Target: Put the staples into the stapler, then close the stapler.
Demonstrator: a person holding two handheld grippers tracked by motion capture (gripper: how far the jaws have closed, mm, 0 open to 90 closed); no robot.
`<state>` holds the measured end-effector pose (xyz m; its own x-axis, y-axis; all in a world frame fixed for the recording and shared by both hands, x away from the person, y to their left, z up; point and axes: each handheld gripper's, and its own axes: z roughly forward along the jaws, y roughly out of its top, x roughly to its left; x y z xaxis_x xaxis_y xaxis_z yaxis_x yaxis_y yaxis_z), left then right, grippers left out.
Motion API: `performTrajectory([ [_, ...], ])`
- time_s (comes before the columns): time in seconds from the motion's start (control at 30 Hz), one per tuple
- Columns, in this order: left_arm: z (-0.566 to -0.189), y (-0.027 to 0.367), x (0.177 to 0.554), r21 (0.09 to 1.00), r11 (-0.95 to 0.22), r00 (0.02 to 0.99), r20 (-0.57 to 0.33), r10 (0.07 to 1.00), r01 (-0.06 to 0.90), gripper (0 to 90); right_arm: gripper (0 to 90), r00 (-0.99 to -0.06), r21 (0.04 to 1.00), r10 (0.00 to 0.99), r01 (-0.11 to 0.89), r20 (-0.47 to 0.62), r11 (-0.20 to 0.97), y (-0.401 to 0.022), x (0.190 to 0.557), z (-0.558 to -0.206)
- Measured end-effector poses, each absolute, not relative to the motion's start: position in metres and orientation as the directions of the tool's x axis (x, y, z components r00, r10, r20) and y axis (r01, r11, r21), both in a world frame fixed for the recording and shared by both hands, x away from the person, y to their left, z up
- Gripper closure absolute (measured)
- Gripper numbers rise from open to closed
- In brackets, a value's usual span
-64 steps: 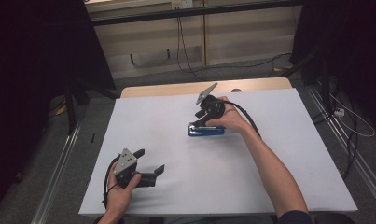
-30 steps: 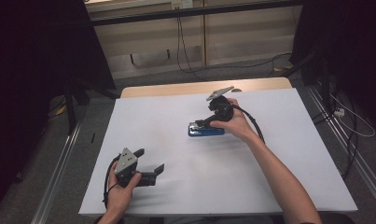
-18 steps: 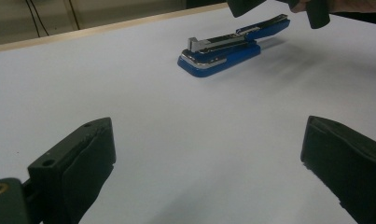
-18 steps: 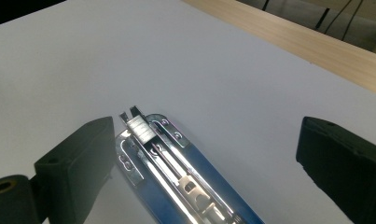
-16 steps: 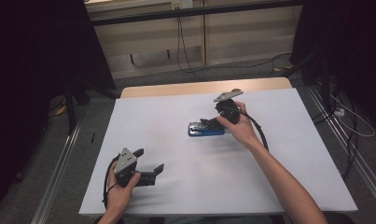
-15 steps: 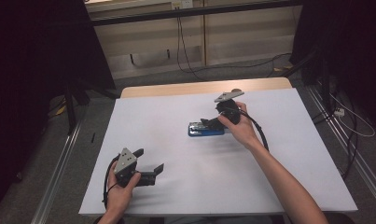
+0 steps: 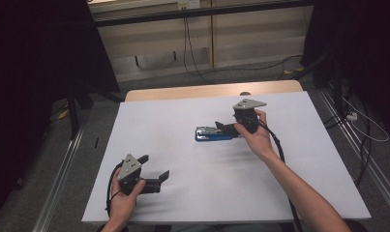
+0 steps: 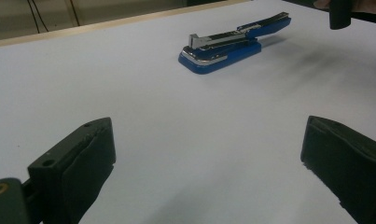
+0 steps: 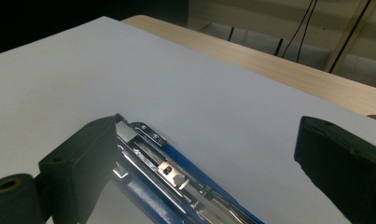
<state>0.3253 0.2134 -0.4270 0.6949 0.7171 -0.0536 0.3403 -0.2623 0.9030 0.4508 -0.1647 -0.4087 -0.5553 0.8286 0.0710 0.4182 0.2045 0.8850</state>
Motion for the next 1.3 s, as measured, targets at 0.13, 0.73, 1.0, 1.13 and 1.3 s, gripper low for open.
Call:
performTrajectory([
  [0.13,-0.426,0.212,0.326,0.902,-0.269,0.692,-0.044,0.721,0.337,3.2,6.0,-0.532,0.887,0.843,0.422,0.074,0.189,-0.173,0.447,-0.411],
  [0.73,-0.422,0.218,0.33,0.912,-0.227,0.662,-0.062,0.747,0.342,3.2,3.8,-0.476,0.901,0.878,0.404,0.059,0.158,-0.208,0.422,-0.416],
  [1.0,-0.425,0.222,0.335,0.909,-0.205,0.601,-0.061,0.797,0.364,6.3,3.7,-0.45,0.905,0.892,0.396,0.043,0.157,-0.218,0.41,-0.414],
  [1.13,-0.428,0.22,0.341,0.895,-0.207,0.583,-0.07,0.809,0.395,7.0,3.3,-0.438,0.915,0.898,0.379,0.042,0.142,-0.226,0.404,-0.406],
  [1.3,-0.43,0.218,0.343,0.889,-0.192,0.583,-0.099,0.807,0.417,7.4,2.7,-0.424,0.916,0.904,0.38,0.05,0.128,-0.237,0.396,-0.409],
])
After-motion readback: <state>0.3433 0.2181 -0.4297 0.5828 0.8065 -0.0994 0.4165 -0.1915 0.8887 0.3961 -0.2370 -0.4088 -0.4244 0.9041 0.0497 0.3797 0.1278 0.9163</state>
